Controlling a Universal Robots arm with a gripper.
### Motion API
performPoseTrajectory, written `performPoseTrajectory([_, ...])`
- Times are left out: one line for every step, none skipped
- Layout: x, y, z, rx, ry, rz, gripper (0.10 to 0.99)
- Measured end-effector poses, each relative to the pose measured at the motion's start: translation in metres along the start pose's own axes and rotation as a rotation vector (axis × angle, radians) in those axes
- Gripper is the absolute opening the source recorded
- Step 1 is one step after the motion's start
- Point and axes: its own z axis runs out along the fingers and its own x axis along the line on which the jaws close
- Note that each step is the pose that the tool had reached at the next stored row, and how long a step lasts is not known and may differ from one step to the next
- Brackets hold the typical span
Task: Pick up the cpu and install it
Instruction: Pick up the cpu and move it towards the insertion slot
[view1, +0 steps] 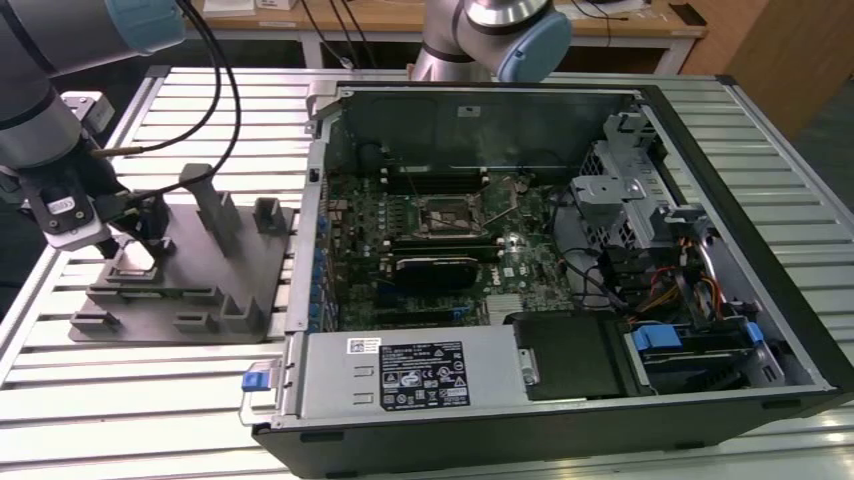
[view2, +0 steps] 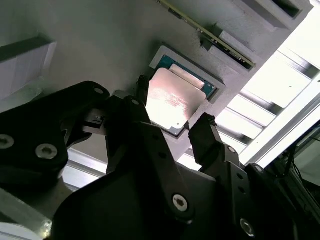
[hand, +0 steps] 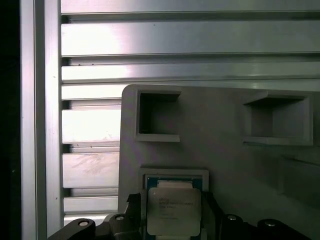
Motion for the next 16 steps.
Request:
performPoseTrajectory([0.0,0.0,0.0,0.0,0.0,0.0,0.604])
performPoseTrajectory([0.0,0.0,0.0003,0.0,0.0001,-0.001,0.604])
performPoseTrajectory([-0.0001,0.0,0.0006,0.0,0.0001,-0.006,0.604])
performPoseTrajectory([-0.0002,0.0,0.001,0.0,0.0005,-0.017,0.604])
performPoseTrajectory([-0.0002,0.0,0.0014,0.0,0.001,-0.027,0.604])
performPoseTrajectory([-0.0002,-0.0001,0.0016,0.0,0.0016,-0.035,0.604])
performPoseTrajectory([-0.0002,-0.0002,0.0018,0.0,0.0017,-0.037,0.604])
performPoseTrajectory([-0.0003,-0.0004,0.002,0.0,0.0017,-0.037,0.604])
performPoseTrajectory([-0.0003,-0.0005,0.0021,0.0,0.0016,-0.037,0.604])
performPoseTrajectory([-0.0003,-0.0007,0.0022,0.0,0.0016,-0.037,0.604])
performPoseTrajectory([-0.0003,-0.0011,0.0024,0.0,0.0015,-0.037,0.604])
performPoseTrajectory([-0.0004,-0.0015,0.0026,0.0,0.0015,-0.036,0.604])
performPoseTrajectory([-0.0005,-0.0017,0.0028,0.0,0.0014,-0.035,0.604])
performPoseTrajectory([-0.0006,-0.002,0.0029,0.0,0.0014,-0.034,0.604])
performPoseTrajectory([-0.0008,-0.0022,0.003,0.001,0.0015,-0.032,0.604])
performPoseTrajectory([-0.0012,-0.0024,0.0032,0.001,0.0015,-0.03,0.604])
